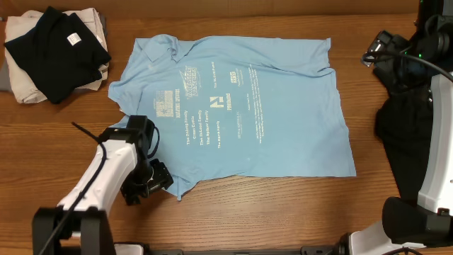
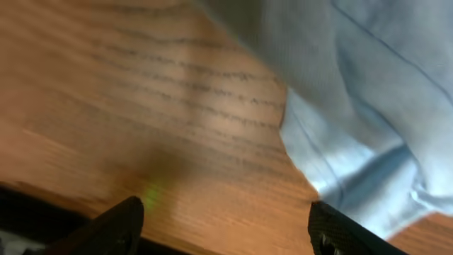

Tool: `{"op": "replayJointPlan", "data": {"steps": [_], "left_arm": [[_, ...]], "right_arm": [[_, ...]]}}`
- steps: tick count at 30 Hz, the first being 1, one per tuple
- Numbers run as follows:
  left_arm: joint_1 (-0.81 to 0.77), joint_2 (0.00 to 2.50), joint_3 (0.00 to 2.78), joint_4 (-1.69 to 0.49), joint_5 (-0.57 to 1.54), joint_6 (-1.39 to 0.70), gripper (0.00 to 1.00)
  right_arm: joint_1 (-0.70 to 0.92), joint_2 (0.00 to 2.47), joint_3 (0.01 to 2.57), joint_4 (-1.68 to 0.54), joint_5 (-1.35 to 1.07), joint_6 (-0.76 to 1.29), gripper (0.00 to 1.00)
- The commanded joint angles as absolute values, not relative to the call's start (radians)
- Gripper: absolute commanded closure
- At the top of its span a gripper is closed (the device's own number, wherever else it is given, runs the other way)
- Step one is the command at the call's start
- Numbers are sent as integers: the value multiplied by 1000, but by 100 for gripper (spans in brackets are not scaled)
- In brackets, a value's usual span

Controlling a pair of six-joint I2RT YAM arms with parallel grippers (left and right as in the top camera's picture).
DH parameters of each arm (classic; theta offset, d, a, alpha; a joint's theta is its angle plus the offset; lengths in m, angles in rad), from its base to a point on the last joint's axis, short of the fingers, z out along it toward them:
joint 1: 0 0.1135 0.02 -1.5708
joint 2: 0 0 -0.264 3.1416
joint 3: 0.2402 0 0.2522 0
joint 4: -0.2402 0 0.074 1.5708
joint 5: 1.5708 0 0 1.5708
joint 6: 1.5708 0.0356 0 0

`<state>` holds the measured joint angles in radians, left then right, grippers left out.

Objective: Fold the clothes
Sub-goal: 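Grasp the light-blue shirt's lower-left hem with the left gripper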

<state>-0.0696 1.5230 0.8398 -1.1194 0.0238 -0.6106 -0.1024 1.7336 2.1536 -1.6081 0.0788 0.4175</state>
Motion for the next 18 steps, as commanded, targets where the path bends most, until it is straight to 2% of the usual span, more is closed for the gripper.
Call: {"op": "replayJointPlan", "data": {"steps": [1,9,13,15,18], "left_arm": [[-67,1567,814,-1080,16,-575,23],[-66,1631,793,-1004,19,-567,21],[-66,1690,781,-949,28,-560,25],[-66,1723,781,-929,26,-556,41],[-66,1738,781,-916,26,-553,81]], "right_arm": [[-102,1738,2160,-1600,89,412,0],[-102,1759,2159,-1610,89,412,0],[-102,1785,2159,-1628,89,413,0],[-104,1792,2159,-1617,89,420,0],[-108,1792,2159,-1598,89,420,0]]}}
